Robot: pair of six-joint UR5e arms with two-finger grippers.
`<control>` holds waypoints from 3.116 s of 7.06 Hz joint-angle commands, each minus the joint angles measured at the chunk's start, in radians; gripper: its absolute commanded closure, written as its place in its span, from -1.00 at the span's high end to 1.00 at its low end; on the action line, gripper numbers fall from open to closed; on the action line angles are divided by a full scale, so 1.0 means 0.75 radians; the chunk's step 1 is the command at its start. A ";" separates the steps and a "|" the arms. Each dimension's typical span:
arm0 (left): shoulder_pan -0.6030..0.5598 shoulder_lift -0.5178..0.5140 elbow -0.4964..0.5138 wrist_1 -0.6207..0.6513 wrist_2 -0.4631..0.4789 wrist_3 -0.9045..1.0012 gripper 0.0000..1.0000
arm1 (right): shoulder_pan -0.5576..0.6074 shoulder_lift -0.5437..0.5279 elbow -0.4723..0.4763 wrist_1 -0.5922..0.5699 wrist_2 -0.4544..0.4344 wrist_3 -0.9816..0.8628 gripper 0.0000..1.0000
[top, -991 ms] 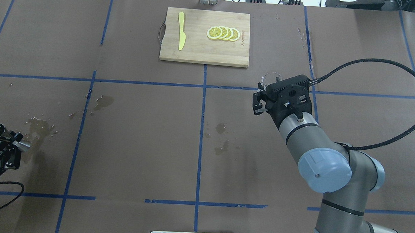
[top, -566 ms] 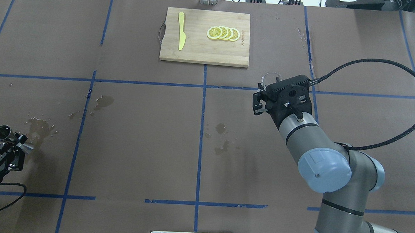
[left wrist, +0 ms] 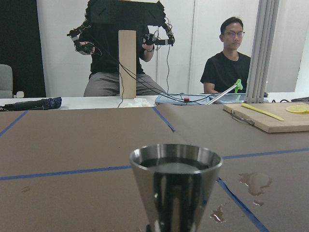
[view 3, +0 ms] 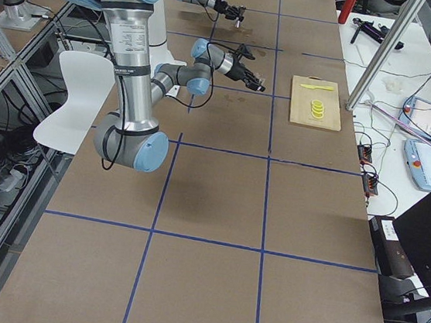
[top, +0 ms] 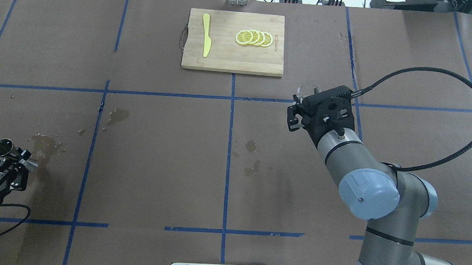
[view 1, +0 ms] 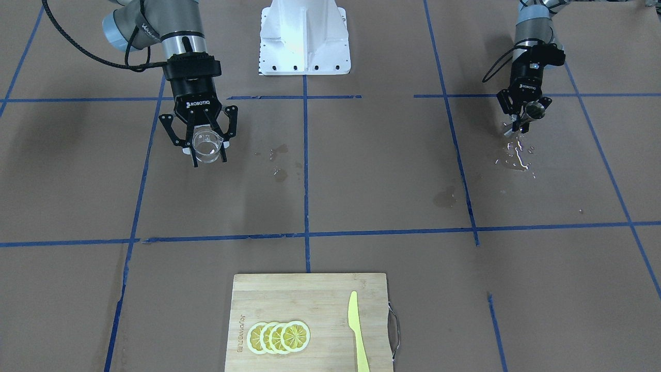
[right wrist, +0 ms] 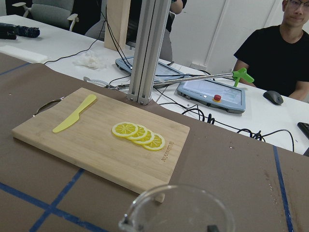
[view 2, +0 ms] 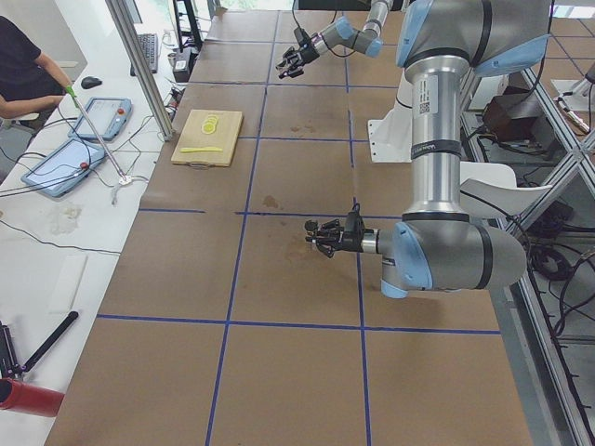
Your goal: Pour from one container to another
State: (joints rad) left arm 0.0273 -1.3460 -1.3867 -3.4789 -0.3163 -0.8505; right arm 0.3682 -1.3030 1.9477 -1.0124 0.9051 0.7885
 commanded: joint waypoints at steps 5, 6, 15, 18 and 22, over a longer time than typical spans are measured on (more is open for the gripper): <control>-0.034 -0.058 0.027 0.067 -0.051 -0.001 -1.00 | 0.000 -0.001 -0.003 0.000 0.000 0.000 -1.00; -0.036 -0.062 0.027 0.073 -0.053 -0.001 -1.00 | 0.000 0.001 -0.001 0.000 0.000 0.000 -1.00; -0.036 -0.079 0.031 0.078 -0.067 -0.001 -1.00 | -0.004 0.001 0.001 0.000 0.000 0.000 -1.00; -0.036 -0.079 0.031 0.080 -0.067 -0.001 -0.49 | -0.004 0.003 0.005 0.000 0.000 0.000 -1.00; -0.036 -0.079 0.031 0.080 -0.067 0.001 0.46 | -0.004 0.003 0.009 0.000 0.000 0.000 -1.00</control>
State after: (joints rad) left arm 0.0000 -1.4051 -1.3637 -3.4193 -0.3666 -0.8500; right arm 0.3651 -1.3010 1.9531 -1.0124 0.9050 0.7885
